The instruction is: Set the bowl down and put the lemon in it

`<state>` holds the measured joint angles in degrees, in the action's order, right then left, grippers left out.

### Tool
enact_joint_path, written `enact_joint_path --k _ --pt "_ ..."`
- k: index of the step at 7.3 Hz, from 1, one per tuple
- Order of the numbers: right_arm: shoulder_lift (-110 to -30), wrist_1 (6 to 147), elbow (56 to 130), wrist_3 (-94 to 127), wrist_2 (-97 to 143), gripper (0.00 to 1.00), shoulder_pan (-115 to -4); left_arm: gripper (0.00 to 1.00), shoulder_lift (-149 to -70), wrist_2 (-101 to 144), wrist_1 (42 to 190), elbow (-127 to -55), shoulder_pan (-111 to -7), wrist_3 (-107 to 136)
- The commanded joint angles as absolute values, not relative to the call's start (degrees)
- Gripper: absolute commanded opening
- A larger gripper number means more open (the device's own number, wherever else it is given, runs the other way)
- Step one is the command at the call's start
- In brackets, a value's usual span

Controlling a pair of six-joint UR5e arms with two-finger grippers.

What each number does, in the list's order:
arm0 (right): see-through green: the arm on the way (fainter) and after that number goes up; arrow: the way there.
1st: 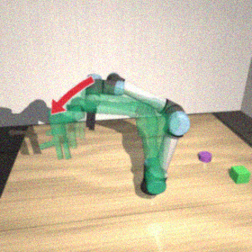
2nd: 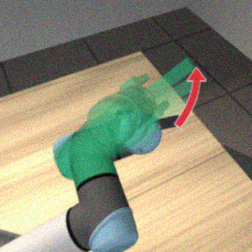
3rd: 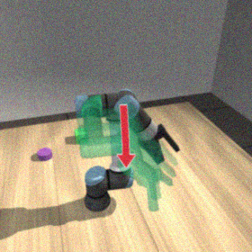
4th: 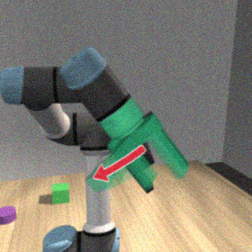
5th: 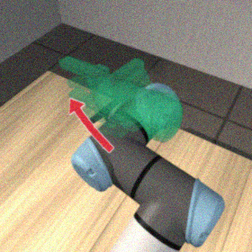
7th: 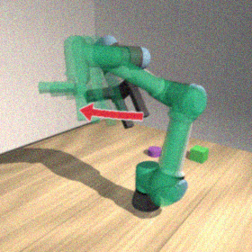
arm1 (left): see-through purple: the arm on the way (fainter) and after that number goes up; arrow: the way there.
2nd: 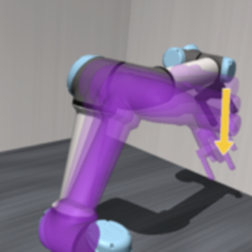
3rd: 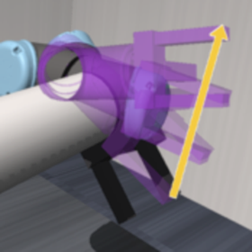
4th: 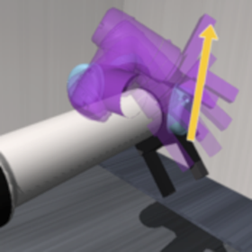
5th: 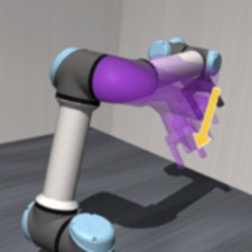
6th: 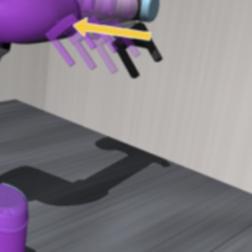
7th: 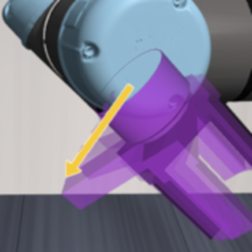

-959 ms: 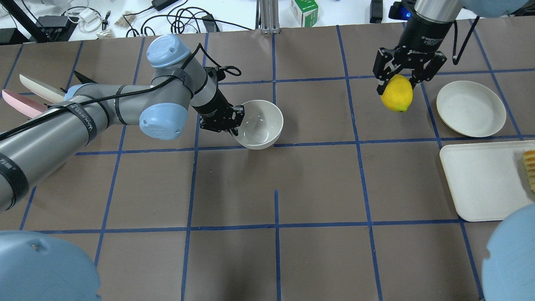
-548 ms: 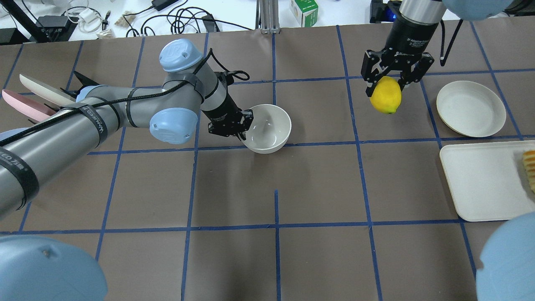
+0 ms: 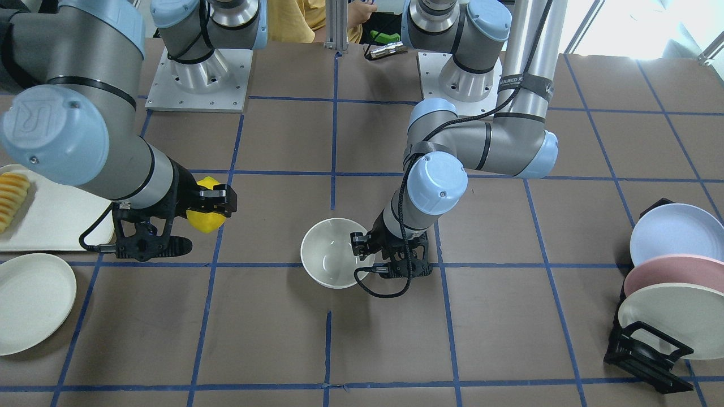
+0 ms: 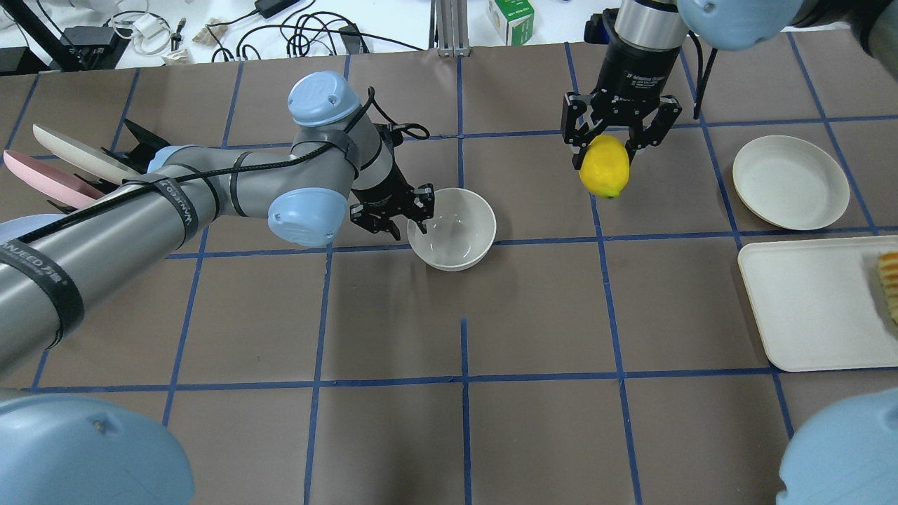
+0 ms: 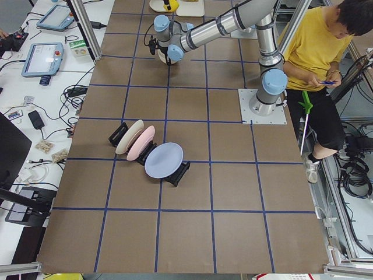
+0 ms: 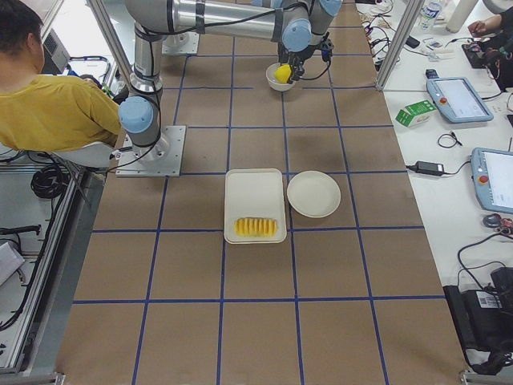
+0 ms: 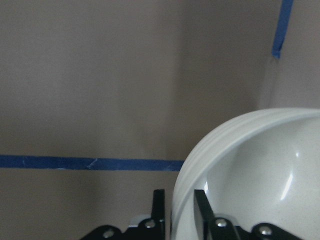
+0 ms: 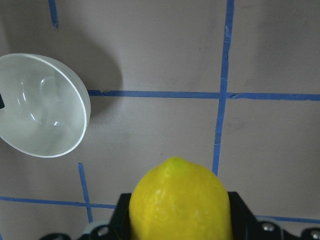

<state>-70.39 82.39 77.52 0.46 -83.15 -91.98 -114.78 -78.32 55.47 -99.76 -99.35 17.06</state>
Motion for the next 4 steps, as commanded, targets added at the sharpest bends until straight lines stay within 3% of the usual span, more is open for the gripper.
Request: enact_joint_path --k 1,4 --pt "-69.79 85.24 77.52 4.55 -83.23 0.0 -95.17 0.96 -111.38 -79.63 59.21 -97.39 -95.21 14.08" --pt "-66.81 96.8 80.84 13.06 -83.14 0.0 -102.8 1.0 -101.55 -90.75 75.01 -94.58 -88.16 -9.8"
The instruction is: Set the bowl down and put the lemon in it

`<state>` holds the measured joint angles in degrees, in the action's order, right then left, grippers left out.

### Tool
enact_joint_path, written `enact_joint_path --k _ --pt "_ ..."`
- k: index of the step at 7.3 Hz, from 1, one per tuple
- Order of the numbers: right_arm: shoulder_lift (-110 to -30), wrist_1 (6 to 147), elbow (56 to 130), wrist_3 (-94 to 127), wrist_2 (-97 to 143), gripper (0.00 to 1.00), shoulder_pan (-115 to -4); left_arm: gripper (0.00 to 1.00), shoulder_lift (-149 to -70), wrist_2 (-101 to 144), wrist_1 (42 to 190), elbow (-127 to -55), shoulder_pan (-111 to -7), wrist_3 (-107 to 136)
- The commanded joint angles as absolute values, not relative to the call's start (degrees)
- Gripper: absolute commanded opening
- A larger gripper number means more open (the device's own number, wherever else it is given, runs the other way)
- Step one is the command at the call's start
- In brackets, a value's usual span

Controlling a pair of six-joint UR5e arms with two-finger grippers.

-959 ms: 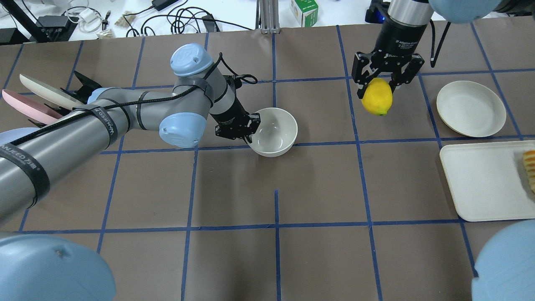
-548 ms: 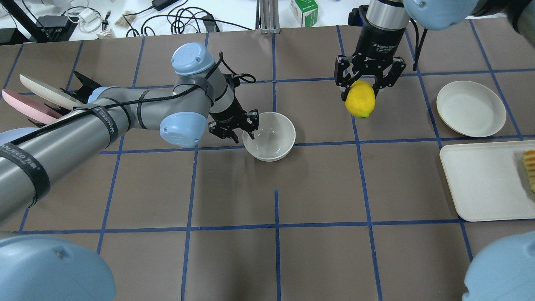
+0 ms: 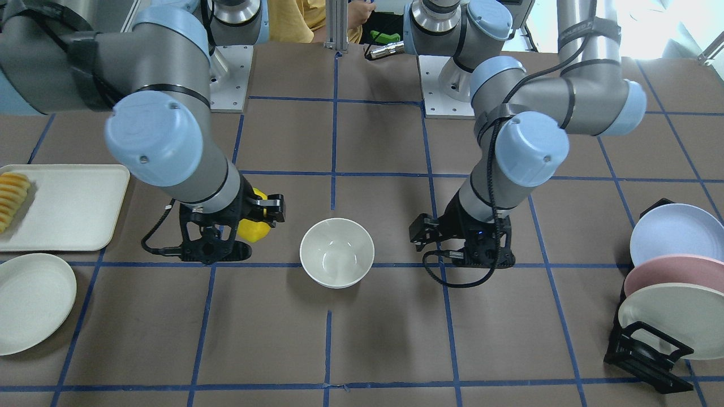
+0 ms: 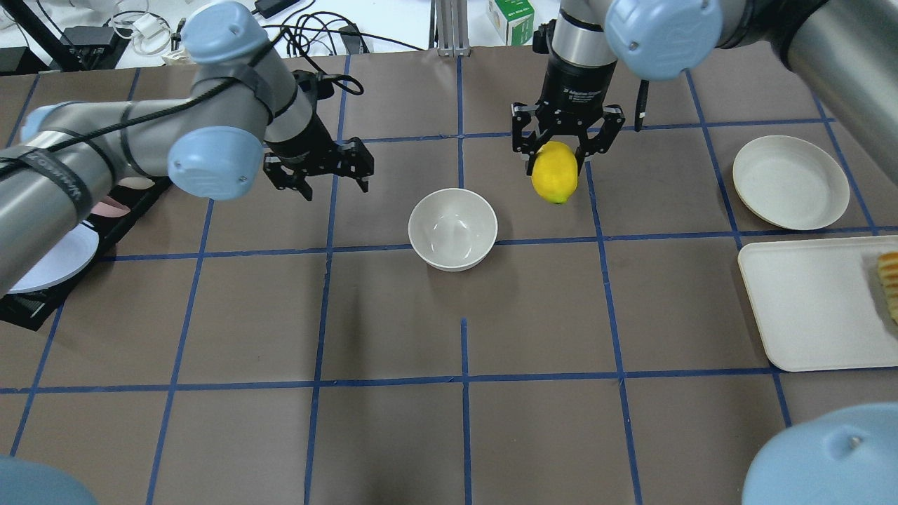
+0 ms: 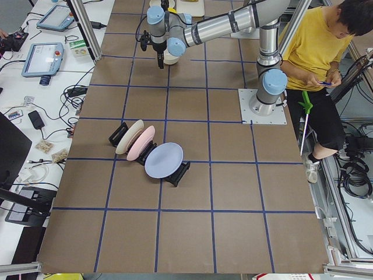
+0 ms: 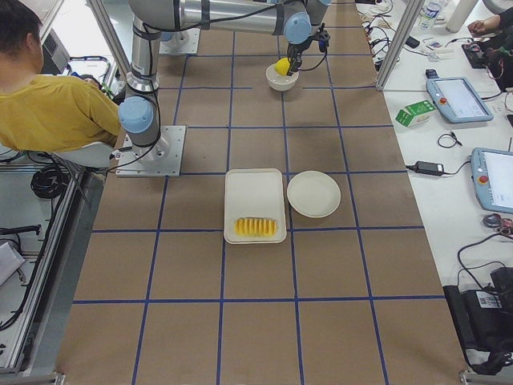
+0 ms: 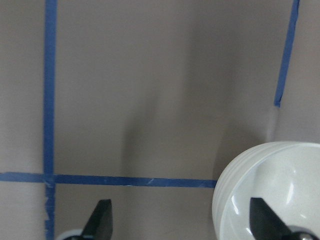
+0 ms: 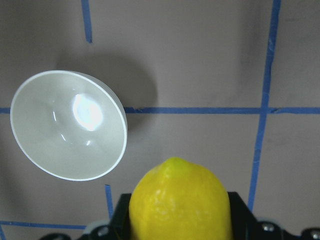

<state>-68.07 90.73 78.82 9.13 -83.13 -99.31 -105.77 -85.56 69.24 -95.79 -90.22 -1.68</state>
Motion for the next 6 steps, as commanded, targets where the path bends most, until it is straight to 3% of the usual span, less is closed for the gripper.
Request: enact_joint_path --k 1,3,6 --pt "-65.93 102.77 83.9 15.62 -83.06 0.0 -104.83 1.0 -97.51 -91.23 83.67 -91.09 -88.42 -9.76" --pt "-64.96 117.17 90.24 20.46 -81.66 0.0 -107.13 1.0 -92.13 -90.7 90.51 -88.77 -89.46 -8.54" --pt "-61.89 119.7 90.97 22.5 -81.21 0.0 -109.24 1.0 -88.6 -90.97 89.83 -91.05 -92.2 -7.73"
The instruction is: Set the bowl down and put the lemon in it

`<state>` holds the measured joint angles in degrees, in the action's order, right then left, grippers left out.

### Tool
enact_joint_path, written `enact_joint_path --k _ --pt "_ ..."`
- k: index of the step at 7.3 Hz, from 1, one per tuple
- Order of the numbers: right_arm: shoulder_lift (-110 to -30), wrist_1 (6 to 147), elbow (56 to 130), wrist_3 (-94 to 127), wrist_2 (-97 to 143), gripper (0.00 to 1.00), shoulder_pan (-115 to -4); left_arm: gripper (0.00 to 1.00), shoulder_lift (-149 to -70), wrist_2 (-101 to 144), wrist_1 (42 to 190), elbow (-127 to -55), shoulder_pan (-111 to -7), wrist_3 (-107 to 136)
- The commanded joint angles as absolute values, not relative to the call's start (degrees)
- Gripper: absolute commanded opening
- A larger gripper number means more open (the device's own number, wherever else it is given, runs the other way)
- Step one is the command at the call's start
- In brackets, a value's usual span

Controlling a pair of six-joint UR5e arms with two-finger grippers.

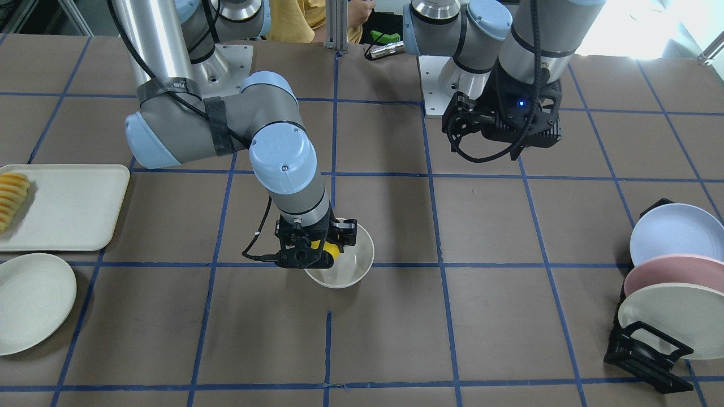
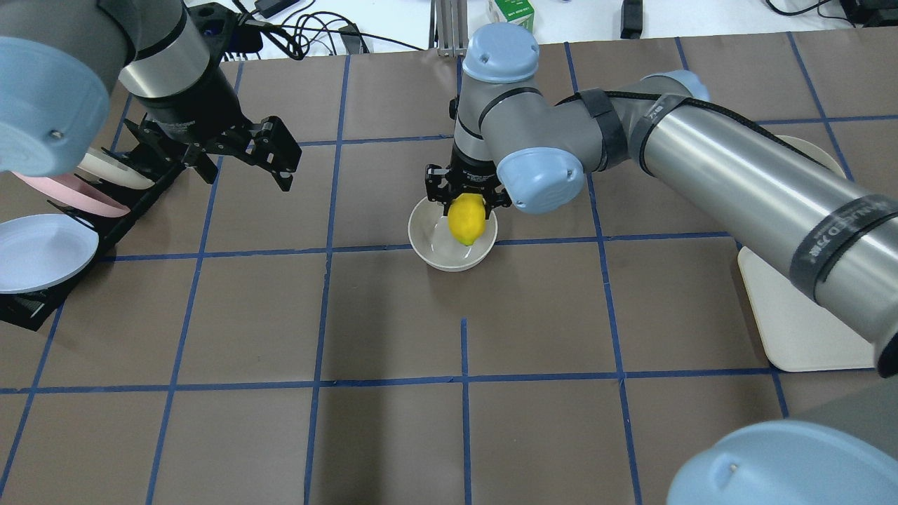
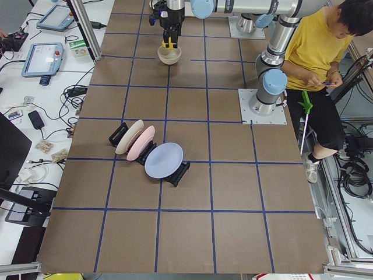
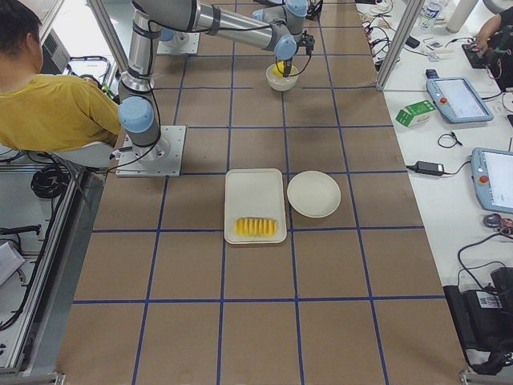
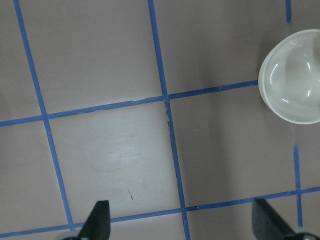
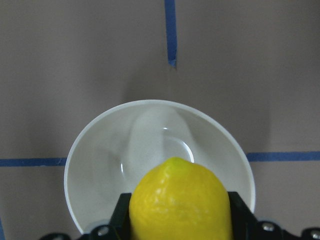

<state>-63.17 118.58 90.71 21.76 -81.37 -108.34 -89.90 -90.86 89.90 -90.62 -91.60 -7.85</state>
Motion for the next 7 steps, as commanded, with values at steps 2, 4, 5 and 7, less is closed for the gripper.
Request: enact_joint_path --k 2,4,5,7 --pt "-60.3 121.11 90.97 22.59 -81.21 0.24 -110.3 1.0 -88.42 -90.18 89.74 -90.44 -91.5 -7.65" --pt "-59.94 121.2 91.05 21.98 -81.65 0.89 -110.65 1.0 -87.28 -90.26 89.82 -89.56 -90.36 -7.38" --pt "-59.94 122.51 91.05 22.58 -81.65 1.0 -111.0 1.0 -87.1 -90.18 90.35 -89.65 -90.26 -4.6" --pt "-61.42 122.08 90.62 21.8 -82.26 1.0 -110.92 1.0 -87.28 -90.09 90.26 -89.65 -90.53 -3.08"
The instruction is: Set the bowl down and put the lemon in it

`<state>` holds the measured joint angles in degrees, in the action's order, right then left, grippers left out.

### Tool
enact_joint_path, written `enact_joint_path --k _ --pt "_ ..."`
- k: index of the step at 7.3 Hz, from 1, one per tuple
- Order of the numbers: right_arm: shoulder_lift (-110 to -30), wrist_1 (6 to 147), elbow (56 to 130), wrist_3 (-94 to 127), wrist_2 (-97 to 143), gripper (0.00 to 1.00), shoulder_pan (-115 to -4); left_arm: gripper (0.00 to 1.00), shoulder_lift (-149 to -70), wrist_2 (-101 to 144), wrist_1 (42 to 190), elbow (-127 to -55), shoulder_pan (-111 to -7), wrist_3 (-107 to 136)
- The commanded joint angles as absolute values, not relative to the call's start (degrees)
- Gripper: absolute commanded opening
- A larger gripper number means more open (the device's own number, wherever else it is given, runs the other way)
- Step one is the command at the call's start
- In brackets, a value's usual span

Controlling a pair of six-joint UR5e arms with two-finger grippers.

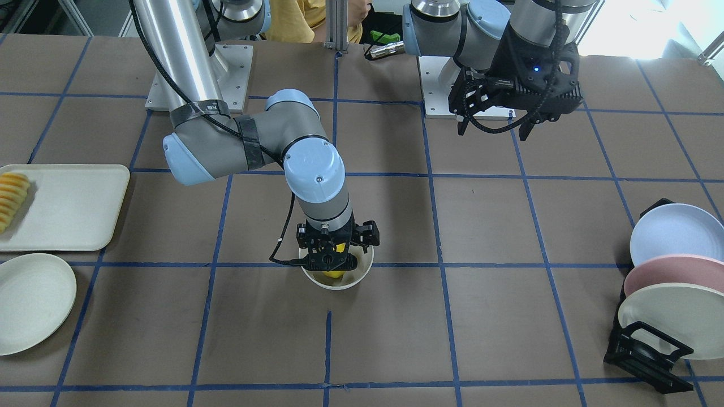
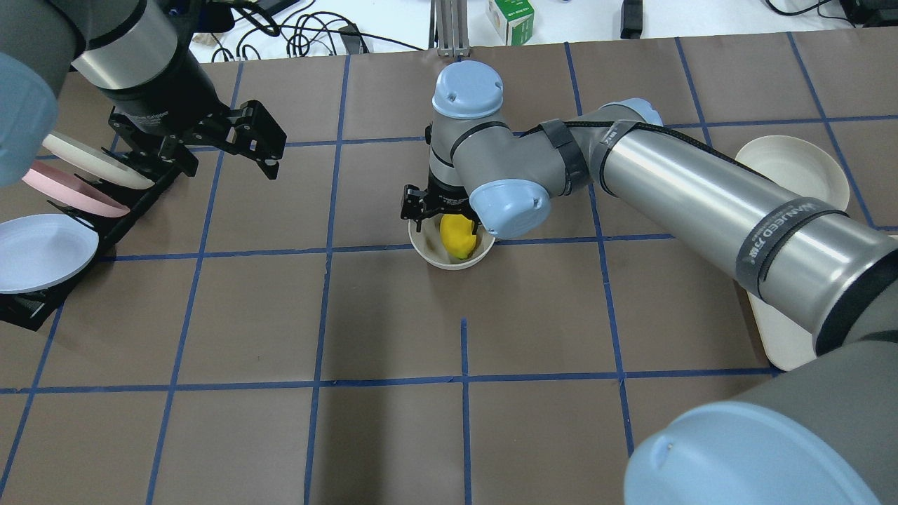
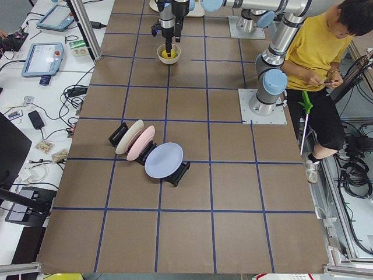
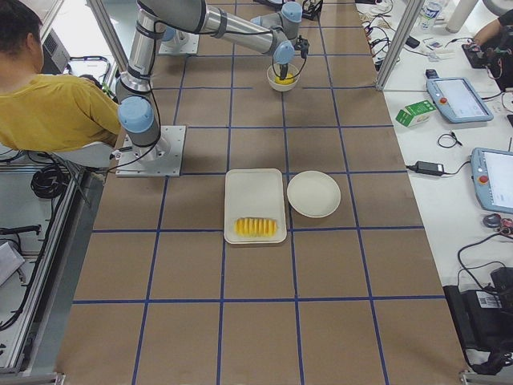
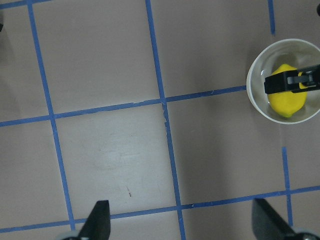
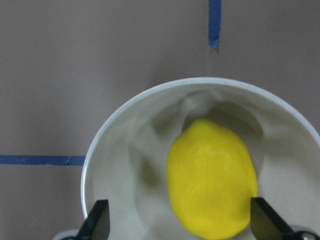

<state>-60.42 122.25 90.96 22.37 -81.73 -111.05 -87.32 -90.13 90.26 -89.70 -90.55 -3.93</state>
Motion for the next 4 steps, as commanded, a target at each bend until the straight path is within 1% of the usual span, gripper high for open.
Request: enact_joint_path --k 1,3,4 --pt "-64.57 121.04 90.27 21.45 -82.35 1.0 -109.35 1.0 -87.19 -90.26 90.35 -89.82 -90.61 -3.08" --pt "-70.55 114.82 90.0 15.24 -82.35 1.0 -101.91 1.0 -87.27 -90.44 90.35 -89.74 -90.62 -3.08" --pt "-75.1 111.65 90.35 15.03 -82.53 1.0 -97.34 1.0 -87.28 -90.7 90.35 -89.56 -90.53 -3.08"
